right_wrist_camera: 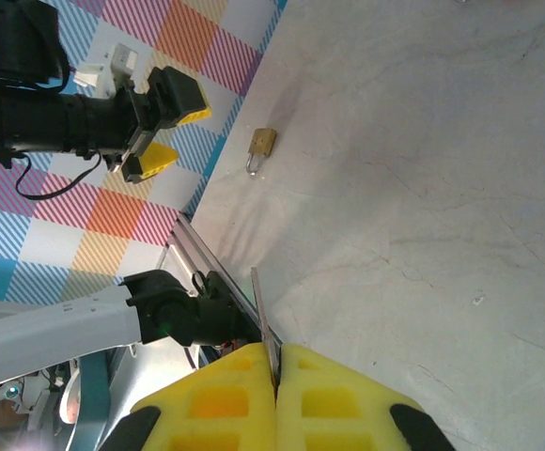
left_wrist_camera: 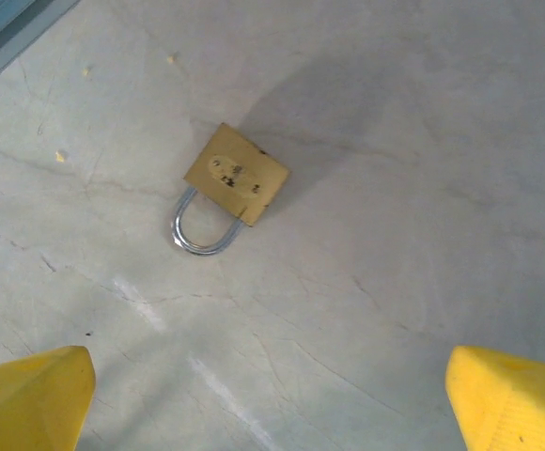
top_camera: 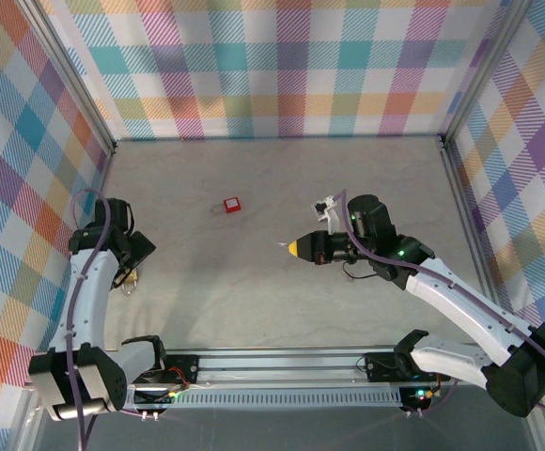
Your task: Unlock with the key
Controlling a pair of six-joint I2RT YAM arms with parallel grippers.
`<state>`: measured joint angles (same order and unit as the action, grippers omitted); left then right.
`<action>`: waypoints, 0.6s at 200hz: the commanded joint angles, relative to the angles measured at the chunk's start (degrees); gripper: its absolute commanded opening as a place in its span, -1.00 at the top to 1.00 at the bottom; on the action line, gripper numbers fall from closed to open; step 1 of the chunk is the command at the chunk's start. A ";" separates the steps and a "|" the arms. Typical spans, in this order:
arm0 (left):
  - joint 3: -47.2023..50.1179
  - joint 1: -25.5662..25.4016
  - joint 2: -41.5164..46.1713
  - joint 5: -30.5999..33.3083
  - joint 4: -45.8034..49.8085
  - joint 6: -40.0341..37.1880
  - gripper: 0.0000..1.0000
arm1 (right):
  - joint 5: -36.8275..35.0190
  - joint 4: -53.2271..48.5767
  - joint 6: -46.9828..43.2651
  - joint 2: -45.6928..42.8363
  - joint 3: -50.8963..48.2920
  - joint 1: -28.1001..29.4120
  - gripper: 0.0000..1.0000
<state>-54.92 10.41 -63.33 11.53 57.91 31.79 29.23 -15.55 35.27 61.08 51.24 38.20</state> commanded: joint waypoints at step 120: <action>5.40 9.09 -13.05 -0.81 -10.15 -6.12 -0.65 | 3.52 0.68 -1.27 -3.16 -0.42 -0.73 1.00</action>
<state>-51.46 17.26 -75.18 10.52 50.92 26.74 30.68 -15.27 35.33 58.98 50.61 37.85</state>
